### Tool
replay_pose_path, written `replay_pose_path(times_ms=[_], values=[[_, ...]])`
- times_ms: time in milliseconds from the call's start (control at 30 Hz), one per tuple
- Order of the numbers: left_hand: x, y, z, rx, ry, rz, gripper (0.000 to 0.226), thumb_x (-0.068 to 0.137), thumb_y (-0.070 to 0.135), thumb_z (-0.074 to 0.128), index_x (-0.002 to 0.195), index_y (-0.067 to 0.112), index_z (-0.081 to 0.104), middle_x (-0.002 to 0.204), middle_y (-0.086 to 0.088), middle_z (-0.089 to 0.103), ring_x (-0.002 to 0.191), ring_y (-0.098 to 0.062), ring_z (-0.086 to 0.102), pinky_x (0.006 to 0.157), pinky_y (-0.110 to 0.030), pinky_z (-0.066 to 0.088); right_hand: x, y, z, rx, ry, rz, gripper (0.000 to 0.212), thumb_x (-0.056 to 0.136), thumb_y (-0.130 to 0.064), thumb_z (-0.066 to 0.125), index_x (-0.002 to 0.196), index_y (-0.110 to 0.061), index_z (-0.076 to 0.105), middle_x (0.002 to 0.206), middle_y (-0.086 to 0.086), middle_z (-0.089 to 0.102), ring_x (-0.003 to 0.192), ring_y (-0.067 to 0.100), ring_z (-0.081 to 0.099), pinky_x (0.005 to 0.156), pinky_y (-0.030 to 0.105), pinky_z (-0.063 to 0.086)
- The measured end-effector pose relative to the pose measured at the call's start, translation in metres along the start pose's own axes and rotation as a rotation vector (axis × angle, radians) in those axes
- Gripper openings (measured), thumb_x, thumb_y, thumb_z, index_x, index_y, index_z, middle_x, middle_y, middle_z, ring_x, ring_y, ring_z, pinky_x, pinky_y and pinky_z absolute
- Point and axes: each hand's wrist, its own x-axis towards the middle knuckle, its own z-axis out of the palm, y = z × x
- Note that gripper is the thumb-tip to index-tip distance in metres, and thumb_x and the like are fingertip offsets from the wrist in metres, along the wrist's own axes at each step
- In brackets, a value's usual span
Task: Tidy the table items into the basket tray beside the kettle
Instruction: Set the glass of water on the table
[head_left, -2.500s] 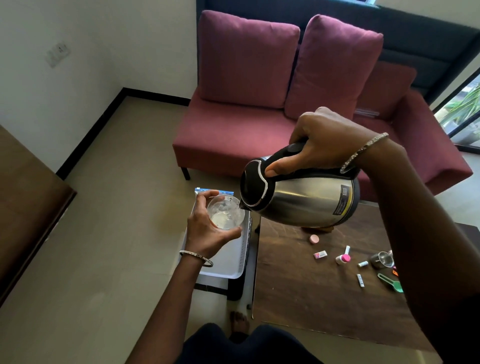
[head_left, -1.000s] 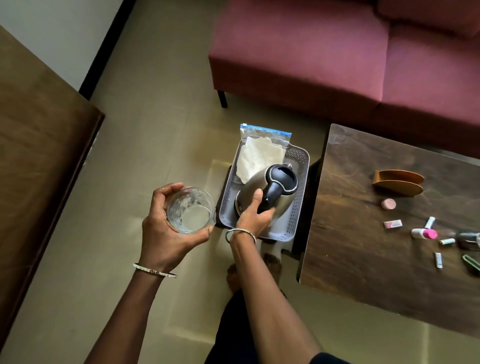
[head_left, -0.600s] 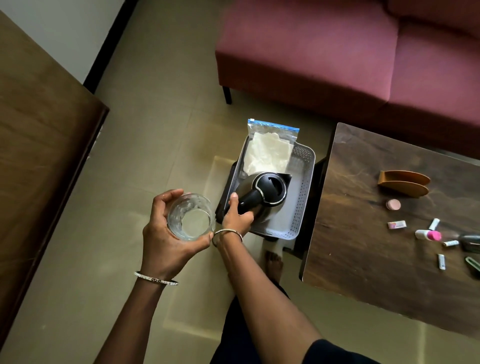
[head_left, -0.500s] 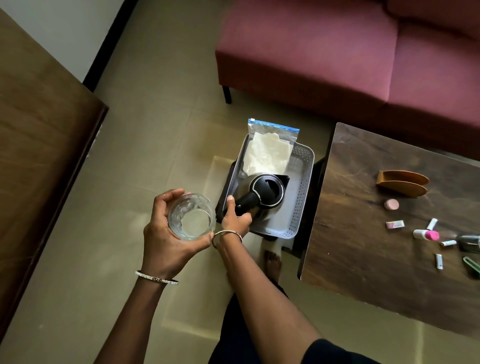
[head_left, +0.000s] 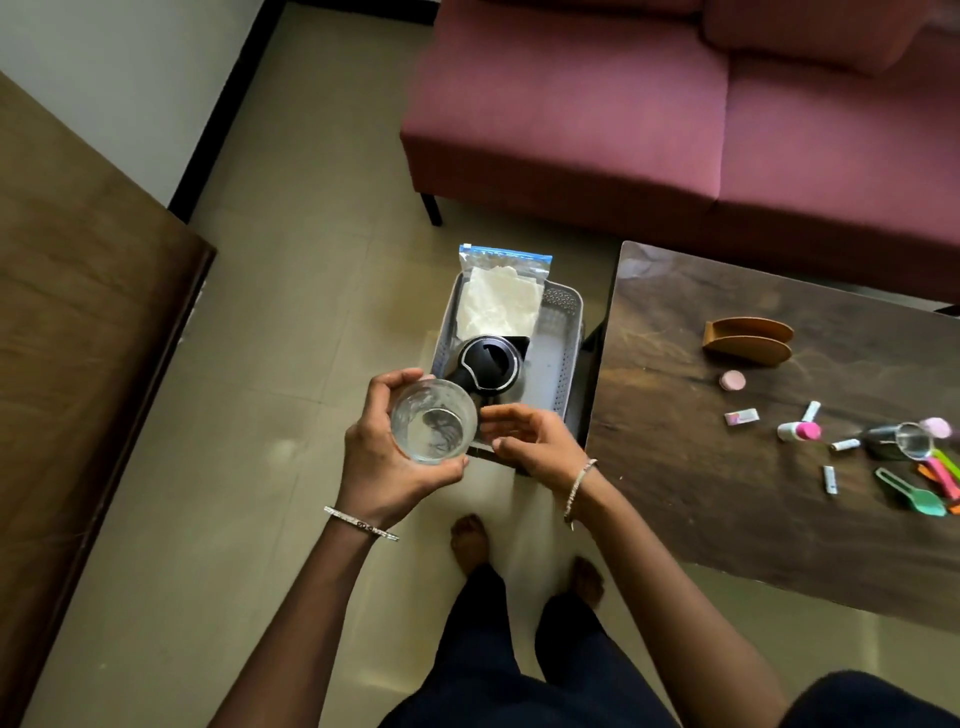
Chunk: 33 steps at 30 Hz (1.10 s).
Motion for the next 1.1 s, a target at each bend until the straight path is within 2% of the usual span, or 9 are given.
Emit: replay_pose_path(times_ms=[100, 167, 300, 467, 667, 767, 867, 933, 1100], values=[[-0.011, 0.029, 0.026, 0.0, -0.04, 0.056, 0.09, 0.045, 0.023, 0.092, 0.123, 0.023, 0.048, 0.118, 0.013, 0.065, 0.105, -0.003, 0.065, 0.09, -0.017, 0.051, -0.041, -0.015, -0.03, -0.215, -0.053, -0.214, 0.065, 0.08, 0.015, 0.062, 0.136, -0.016, 0.055, 0.128, 0.007, 0.065, 0.122, 0.019, 0.06, 0.096, 0.039, 0.056], [-0.019, 0.052, 0.049, 0.001, -0.073, 0.103, 0.09, 0.045, 0.022, 0.092, 0.124, 0.021, 0.049, 0.117, 0.012, 0.065, 0.105, -0.004, 0.065, 0.091, -0.02, 0.052, -0.066, -0.019, -0.051, -0.324, -0.048, -0.303, 0.073, 0.076, 0.008, 0.068, 0.14, -0.021, 0.049, 0.132, 0.0, 0.062, 0.125, 0.014, 0.057, 0.097, 0.039, 0.056], [-0.037, 0.099, 0.107, -0.007, -0.131, 0.172, 0.09, 0.045, 0.021, 0.093, 0.123, 0.02, 0.049, 0.116, 0.009, 0.066, 0.105, -0.004, 0.065, 0.092, -0.026, 0.053, -0.114, -0.008, -0.1, -0.484, 0.071, -0.464, 0.091, 0.065, -0.015, 0.09, 0.144, -0.017, 0.046, 0.134, -0.005, 0.06, 0.12, 0.012, 0.06, 0.1, 0.035, 0.052], [-0.074, 0.157, 0.187, -0.049, -0.202, 0.251, 0.092, 0.047, 0.022, 0.095, 0.125, 0.02, 0.047, 0.117, 0.01, 0.065, 0.106, -0.005, 0.065, 0.091, -0.022, 0.053, -0.177, 0.024, -0.172, -0.434, 0.284, -0.589, 0.092, 0.059, -0.027, 0.095, 0.138, -0.01, 0.051, 0.132, -0.002, 0.06, 0.118, 0.012, 0.061, 0.101, 0.027, 0.049], [-0.126, 0.221, 0.284, -0.106, -0.325, 0.326, 0.096, 0.051, 0.022, 0.095, 0.132, 0.019, 0.044, 0.125, 0.008, 0.062, 0.114, -0.005, 0.062, 0.096, -0.029, 0.053, -0.257, 0.067, -0.262, -0.394, 0.512, -0.621, 0.081, 0.059, -0.033, 0.094, 0.128, -0.008, 0.059, 0.117, 0.002, 0.068, 0.106, 0.015, 0.066, 0.091, 0.028, 0.054], [-0.146, 0.249, 0.327, -0.112, -0.424, 0.35, 0.101, 0.052, 0.024, 0.096, 0.137, 0.017, 0.041, 0.132, 0.006, 0.058, 0.119, -0.003, 0.058, 0.099, -0.031, 0.052, -0.293, 0.09, -0.305, -0.381, 0.595, -0.607, 0.08, 0.056, -0.031, 0.096, 0.124, -0.01, 0.06, 0.114, -0.004, 0.068, 0.102, 0.006, 0.065, 0.09, 0.018, 0.052], [-0.161, 0.276, 0.369, -0.132, -0.526, 0.36, 0.104, 0.053, 0.028, 0.095, 0.14, 0.017, 0.04, 0.136, 0.008, 0.056, 0.122, -0.002, 0.056, 0.102, -0.03, 0.05, -0.325, 0.11, -0.346, -0.376, 0.669, -0.567, 0.081, 0.054, -0.028, 0.097, 0.125, -0.01, 0.061, 0.114, -0.001, 0.071, 0.103, 0.011, 0.068, 0.088, 0.027, 0.055], [-0.166, 0.289, 0.393, -0.124, -0.588, 0.353, 0.106, 0.054, 0.031, 0.095, 0.142, 0.018, 0.038, 0.137, 0.009, 0.054, 0.124, -0.002, 0.054, 0.104, -0.03, 0.048, -0.34, 0.121, -0.367, -0.352, 0.713, -0.556, 0.079, 0.054, -0.029, 0.095, 0.124, -0.016, 0.062, 0.111, -0.005, 0.071, 0.101, 0.008, 0.068, 0.086, 0.029, 0.056], [-0.158, 0.305, 0.451, -0.131, -0.759, 0.301, 0.104, 0.057, 0.026, 0.094, 0.143, 0.015, 0.037, 0.14, 0.002, 0.052, 0.129, -0.007, 0.051, 0.109, -0.035, 0.044, -0.358, 0.139, -0.419, -0.299, 0.794, -0.506, 0.084, 0.054, -0.054, 0.087, 0.126, -0.021, 0.061, 0.11, -0.017, 0.068, 0.102, -0.007, 0.064, 0.088, 0.012, 0.05]])
